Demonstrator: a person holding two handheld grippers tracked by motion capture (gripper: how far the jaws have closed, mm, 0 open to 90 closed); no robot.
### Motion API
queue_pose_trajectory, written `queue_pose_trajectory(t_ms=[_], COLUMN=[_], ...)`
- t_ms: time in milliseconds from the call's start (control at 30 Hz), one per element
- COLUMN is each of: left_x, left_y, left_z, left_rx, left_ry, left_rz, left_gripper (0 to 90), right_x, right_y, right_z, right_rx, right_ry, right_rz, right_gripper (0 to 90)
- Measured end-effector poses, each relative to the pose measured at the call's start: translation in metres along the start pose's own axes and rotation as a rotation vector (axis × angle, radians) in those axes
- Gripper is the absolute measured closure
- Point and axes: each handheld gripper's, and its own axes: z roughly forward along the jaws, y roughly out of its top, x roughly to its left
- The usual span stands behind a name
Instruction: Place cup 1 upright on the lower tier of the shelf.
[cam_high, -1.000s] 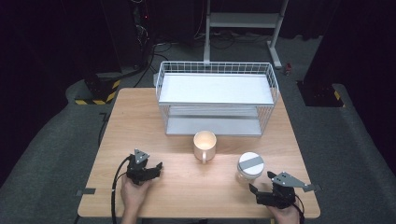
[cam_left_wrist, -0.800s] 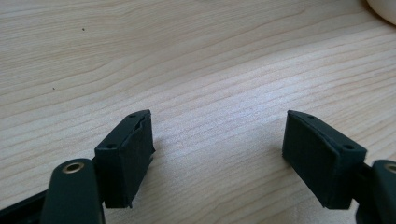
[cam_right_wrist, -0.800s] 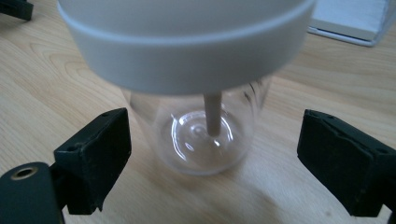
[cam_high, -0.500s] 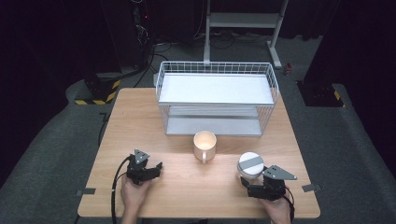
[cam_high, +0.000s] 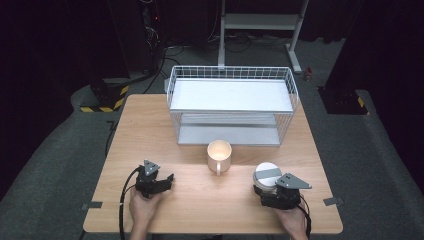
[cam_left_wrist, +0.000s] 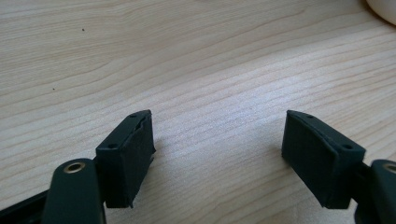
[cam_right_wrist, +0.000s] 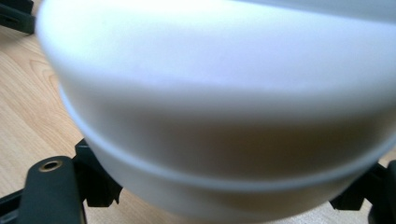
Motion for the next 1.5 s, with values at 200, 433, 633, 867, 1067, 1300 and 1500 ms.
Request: queue_pose_trajectory(t_ms=[200, 433, 633, 867, 1067, 1300, 1500], left_x=[0.0, 0.0, 0.0, 0.0, 0.0, 0.0, 0.0], left_y=[0.0, 0.0, 0.0, 0.0, 0.0, 0.0, 0.0], left_z=[0.0, 0.0, 0.0, 0.0, 0.0, 0.0, 0.0], left_rx=[0.0, 0.001, 0.001, 0.001, 0.001, 0.0, 0.001], left_ry=[0.0, -0.001, -0.001, -0.001, 0.0, -0.001, -0.001], left_rz=[0.0, -0.002, -0.002, -0.002, 0.001, -0.002, -0.002], left_gripper=[25.4, 25.5, 25.6, 25.6, 25.6, 25.6, 25.6], right_x=[-0.001, -0.002, -0.003, -0.005, -0.009, -0.014, -0.021], right_y=[0.001, 0.001, 0.002, 0.004, 0.011, 0.021, 0.026], right_z=[0.001, 0.002, 0.003, 0.004, 0.007, 0.013, 0.019], right_rx=[-0.004, -0.004, -0.008, -0.005, -0.004, -0.003, 0.004], right_ry=[-0.002, -0.004, -0.004, -0.006, -0.007, 0.001, 0.008], right_rz=[-0.005, 0.003, 0.006, 0.006, -0.003, -0.01, -0.001], right_gripper=[18.3, 18.6, 18.6, 18.7, 18.7, 18.7, 18.7])
